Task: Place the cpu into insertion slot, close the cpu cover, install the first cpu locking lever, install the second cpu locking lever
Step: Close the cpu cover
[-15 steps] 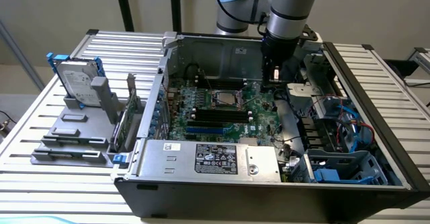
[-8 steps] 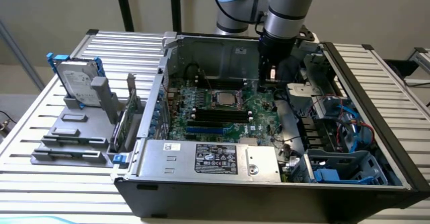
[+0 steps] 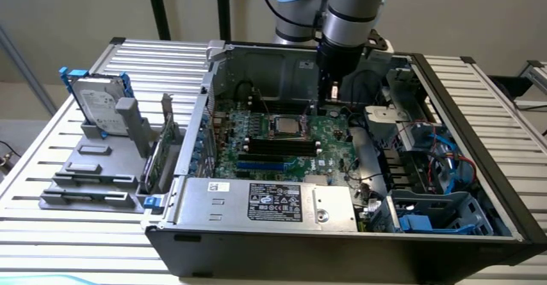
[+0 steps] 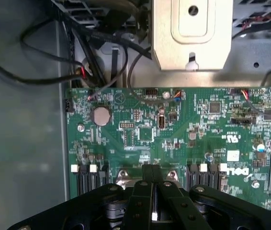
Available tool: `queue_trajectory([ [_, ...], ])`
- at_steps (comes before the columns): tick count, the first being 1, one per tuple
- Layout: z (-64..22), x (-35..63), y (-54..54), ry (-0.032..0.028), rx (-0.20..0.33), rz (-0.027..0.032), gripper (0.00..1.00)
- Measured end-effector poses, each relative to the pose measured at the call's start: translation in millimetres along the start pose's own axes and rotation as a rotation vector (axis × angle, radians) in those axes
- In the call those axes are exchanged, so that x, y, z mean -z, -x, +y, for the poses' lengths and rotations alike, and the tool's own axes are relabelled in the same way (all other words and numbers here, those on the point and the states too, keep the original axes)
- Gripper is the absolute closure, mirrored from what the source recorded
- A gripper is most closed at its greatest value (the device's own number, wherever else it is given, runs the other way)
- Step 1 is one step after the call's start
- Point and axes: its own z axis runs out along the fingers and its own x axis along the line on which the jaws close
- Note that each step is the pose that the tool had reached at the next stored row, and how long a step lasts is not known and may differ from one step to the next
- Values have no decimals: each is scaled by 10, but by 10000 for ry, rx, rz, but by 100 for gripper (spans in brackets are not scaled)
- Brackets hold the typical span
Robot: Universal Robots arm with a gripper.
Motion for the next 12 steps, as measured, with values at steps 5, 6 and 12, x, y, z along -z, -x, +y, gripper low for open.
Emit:
queue_trajectory([
  [5,-166,22,8,-25,-1,-3,89],
  [6,-199,24,9,-31,-1,-2,89],
  [12,-376,25,20,-79,-2,-5,89],
])
